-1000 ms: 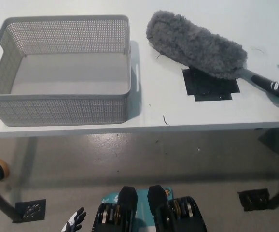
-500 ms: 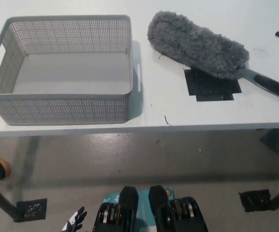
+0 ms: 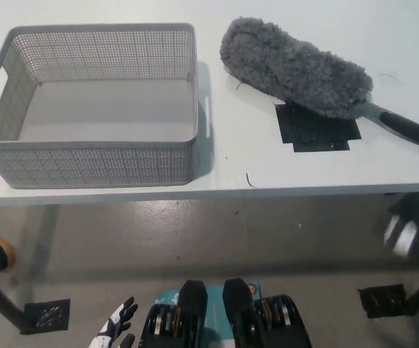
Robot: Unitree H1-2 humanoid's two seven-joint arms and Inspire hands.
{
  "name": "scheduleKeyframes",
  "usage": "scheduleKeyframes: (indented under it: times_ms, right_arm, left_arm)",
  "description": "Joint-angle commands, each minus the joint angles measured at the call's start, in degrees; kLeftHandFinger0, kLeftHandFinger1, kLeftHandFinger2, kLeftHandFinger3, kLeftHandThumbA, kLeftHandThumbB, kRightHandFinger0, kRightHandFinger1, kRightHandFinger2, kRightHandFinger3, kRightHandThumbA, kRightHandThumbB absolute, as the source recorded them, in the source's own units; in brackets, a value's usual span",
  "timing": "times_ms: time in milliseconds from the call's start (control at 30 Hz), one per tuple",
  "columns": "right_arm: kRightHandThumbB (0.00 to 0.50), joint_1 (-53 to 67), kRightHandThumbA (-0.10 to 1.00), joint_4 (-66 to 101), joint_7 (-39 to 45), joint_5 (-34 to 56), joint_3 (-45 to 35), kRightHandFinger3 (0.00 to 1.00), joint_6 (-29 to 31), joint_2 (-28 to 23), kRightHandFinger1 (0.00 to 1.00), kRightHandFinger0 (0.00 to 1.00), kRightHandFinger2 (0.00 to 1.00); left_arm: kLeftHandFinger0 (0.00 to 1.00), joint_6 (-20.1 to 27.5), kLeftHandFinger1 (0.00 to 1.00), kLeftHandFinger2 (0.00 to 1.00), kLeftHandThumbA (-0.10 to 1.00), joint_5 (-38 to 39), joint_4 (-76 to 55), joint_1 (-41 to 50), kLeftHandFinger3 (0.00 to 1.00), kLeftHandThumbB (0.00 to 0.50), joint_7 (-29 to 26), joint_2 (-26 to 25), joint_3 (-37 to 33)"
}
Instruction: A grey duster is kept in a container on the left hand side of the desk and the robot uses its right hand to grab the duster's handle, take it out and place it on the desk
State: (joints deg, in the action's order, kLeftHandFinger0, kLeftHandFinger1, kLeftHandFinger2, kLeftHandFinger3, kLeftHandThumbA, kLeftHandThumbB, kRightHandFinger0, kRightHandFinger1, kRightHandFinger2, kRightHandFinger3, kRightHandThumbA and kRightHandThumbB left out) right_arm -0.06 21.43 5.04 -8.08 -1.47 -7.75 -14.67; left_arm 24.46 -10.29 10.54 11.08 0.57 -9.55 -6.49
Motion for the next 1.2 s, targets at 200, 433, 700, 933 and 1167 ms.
scheduleKeyframes:
  times_ms: [200, 433, 700, 933, 1167]
  right_arm:
    - [0.345, 17.75, 1.0, -4.96, -18.64, -7.88, 20.42, 1.0, 34.68, 5.97, 1.0, 1.0, 1.0]
    - [0.356, 9.09, 1.0, -24.4, -17.35, -10.22, 16.18, 1.0, 34.68, 7.23, 1.0, 1.0, 1.0]
    - [0.358, 5.14, 1.0, -34.35, -19.26, -8.41, 14.24, 1.0, 34.68, 7.09, 1.0, 1.0, 1.0]
    - [0.344, 3.81, 1.0, -36.24, -19.11, -5.71, 14.93, 1.0, 34.68, 6.9, 1.0, 1.0, 1.0]
    - [0.348, 3.22, 1.0, -36.03, -20.46, -6.23, 15.57, 1.0, 34.68, 7.03, 1.0, 1.0, 1.0]
  left_arm:
    - [1.0, 2.46, 1.0, 1.0, 0.96, 3.29, -3.97, -4.93, 1.0, 0.198, 0.04, 0.99, -0.25]
    - [1.0, 2.46, 1.0, 1.0, 0.91, 3.66, -1.05, -6.82, 1.0, 0.194, 0.79, 1.54, -0.68]
    - [1.0, 2.46, 1.0, 1.0, 0.95, 1.96, 2.08, -8.57, 1.0, 0.233, 0.37, 1.55, -0.47]
    - [1.0, 2.46, 1.0, 1.0, 0.91, 1.47, 3.17, -9.5, 1.0, 0.221, 0.19, 1.47, -0.72]
    - [1.0, 2.46, 1.0, 1.0, 0.92, 0.91, 3.48, -10.43, 1.0, 0.222, 0.11, 1.17, -0.48]
